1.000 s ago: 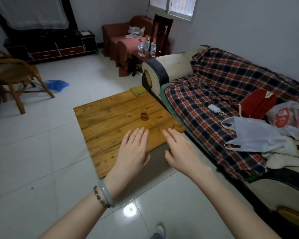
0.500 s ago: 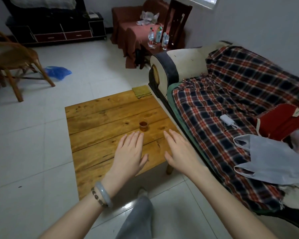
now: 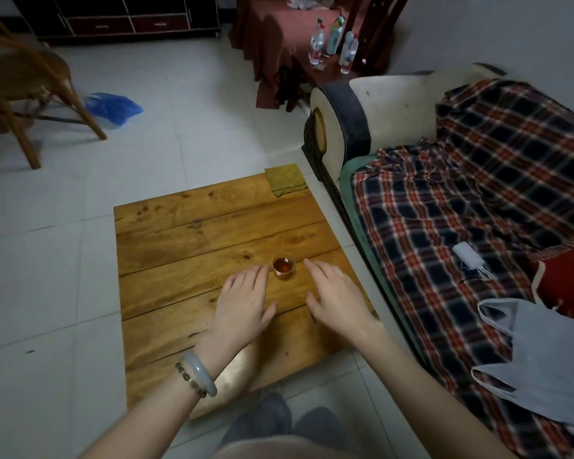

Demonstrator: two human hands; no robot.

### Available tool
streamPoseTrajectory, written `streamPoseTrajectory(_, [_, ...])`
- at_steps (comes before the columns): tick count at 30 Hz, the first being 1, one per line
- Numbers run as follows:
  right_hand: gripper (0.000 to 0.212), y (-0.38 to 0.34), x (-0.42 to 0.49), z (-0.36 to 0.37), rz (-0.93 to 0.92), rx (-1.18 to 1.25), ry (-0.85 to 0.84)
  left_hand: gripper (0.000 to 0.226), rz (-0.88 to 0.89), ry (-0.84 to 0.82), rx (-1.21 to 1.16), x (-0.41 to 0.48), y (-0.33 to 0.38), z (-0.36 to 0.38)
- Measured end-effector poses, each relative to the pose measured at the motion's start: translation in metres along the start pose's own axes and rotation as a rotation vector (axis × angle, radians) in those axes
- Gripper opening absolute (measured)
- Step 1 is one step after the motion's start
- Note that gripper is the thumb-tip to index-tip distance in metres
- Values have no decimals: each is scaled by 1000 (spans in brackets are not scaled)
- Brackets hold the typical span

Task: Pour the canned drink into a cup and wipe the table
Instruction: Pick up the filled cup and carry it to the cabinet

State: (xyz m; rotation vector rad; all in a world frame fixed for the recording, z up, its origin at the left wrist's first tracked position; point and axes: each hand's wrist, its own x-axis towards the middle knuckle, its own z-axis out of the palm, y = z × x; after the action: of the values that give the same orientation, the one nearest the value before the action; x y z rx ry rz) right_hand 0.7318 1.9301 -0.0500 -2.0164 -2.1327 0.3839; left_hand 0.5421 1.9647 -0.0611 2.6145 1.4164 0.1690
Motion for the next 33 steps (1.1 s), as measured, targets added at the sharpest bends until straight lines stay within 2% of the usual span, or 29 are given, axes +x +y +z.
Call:
streamPoseTrajectory(7, [61, 33, 45, 30, 78, 110, -130, 76, -198, -115, -224, 35, -28, 47])
streamPoseTrajectory(13, [58, 74, 80, 58, 185, 195, -276, 81, -353, -120, -388, 62, -34, 84])
streamPoseTrajectory(18, [47, 106, 108, 89, 156, 247, -290, 85, -474, -98, -557, 89, -29, 121])
streamPoseTrajectory(22, [52, 128, 139, 128, 155, 328, -371, 92, -587, -112, -657, 111, -33, 164])
streamPoseTrajectory(29, [57, 164, 172, 207, 142, 432, -415, 98, -675, -36, -747, 130, -43, 251])
streamPoseTrajectory(33, [55, 180, 182, 240, 82, 467, -368, 96, -680, 34, -810, 137, -44, 287])
